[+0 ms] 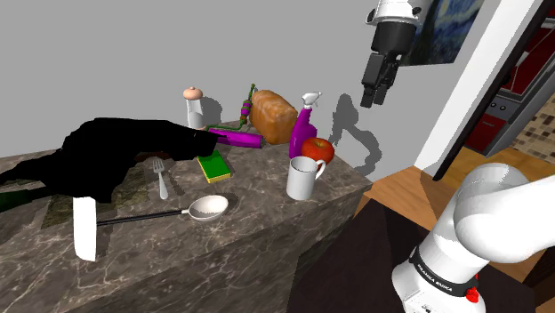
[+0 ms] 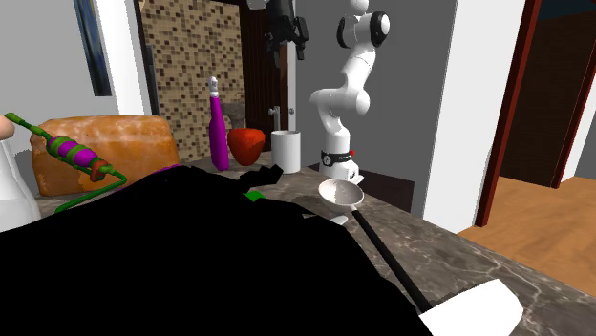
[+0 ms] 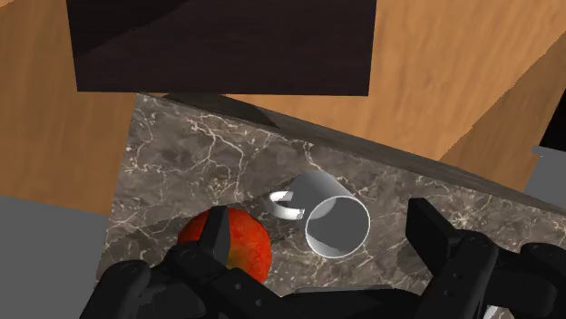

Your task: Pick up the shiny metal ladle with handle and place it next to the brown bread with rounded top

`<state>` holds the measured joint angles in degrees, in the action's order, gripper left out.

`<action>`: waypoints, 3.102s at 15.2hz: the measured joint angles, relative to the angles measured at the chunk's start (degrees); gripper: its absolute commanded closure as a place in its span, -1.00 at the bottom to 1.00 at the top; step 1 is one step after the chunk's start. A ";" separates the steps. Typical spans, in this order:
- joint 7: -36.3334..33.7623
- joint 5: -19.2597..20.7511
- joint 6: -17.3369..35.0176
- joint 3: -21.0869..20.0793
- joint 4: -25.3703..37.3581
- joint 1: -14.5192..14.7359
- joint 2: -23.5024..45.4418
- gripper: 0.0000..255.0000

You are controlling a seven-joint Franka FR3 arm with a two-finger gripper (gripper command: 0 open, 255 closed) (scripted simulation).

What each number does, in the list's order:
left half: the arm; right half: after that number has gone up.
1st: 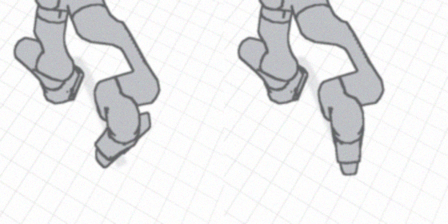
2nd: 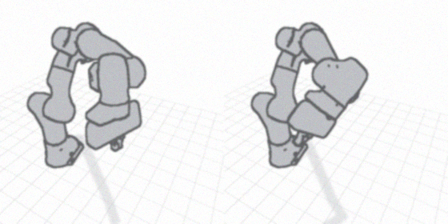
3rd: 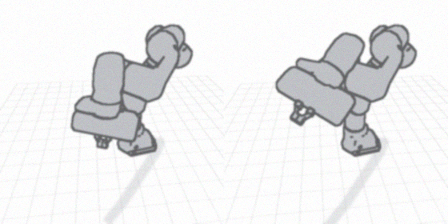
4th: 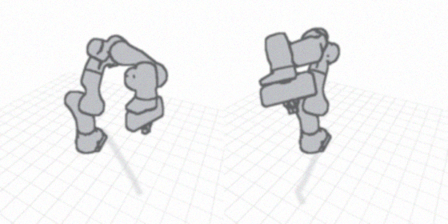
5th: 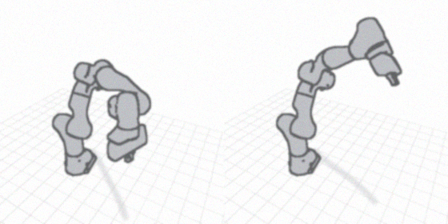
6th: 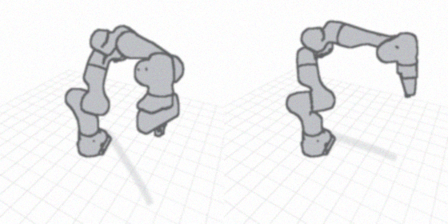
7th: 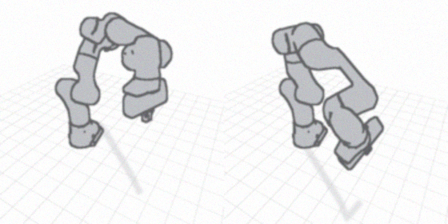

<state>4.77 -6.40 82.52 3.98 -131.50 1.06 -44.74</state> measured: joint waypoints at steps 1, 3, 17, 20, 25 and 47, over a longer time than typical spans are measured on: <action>0.00 0.00 0.00 0.00 0.00 0.00 0.00 -1.00; 0.45 -0.34 1.79 -0.74 -0.04 0.80 1.82 -1.00; 5.14 -1.43 17.16 -8.77 8.44 8.43 26.08 -1.00; 5.75 -0.97 20.37 -10.66 10.17 9.89 31.11 -1.00; 6.73 1.00 22.80 -13.28 17.44 11.99 41.08 -1.00; 7.18 13.48 26.89 -19.59 45.27 24.05 75.53 -1.00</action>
<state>11.95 7.07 109.40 -15.61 -86.22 25.11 30.79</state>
